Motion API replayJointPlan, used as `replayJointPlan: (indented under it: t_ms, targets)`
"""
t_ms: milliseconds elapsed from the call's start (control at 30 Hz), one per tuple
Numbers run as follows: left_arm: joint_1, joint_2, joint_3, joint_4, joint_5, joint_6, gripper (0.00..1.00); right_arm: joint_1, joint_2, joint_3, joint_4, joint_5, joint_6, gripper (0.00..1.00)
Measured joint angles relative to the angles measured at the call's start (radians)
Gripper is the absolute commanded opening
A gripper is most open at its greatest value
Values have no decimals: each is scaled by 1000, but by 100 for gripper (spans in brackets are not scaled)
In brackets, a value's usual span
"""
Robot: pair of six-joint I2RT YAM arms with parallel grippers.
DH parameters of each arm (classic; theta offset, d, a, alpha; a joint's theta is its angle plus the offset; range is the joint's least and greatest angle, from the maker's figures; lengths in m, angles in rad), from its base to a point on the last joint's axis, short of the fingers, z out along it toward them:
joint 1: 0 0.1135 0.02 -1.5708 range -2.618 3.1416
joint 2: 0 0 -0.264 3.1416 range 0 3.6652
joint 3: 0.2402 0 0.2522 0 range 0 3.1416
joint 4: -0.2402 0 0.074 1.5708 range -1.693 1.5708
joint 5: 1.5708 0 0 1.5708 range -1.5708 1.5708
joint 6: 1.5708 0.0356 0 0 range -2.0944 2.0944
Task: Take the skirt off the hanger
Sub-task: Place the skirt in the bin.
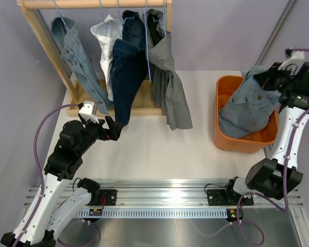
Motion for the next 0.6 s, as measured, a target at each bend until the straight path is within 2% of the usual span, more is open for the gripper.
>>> replayJointPlan:
  t_ms: [167, 233, 500, 600]
  targets:
    - [0, 27, 8, 21, 13, 5, 99, 152, -59, -217, -74, -20, -78, 0]
    - [0, 29, 8, 27, 18, 6, 99, 177, -71, -269, -92, -24, -84, 0]
    - [0, 25, 8, 34, 31, 6, 99, 173, 91, -288, -216, 44, -105, 0]
    - [0, 16, 8, 34, 32, 5, 99, 173, 145, -288, -253, 71, -112, 6]
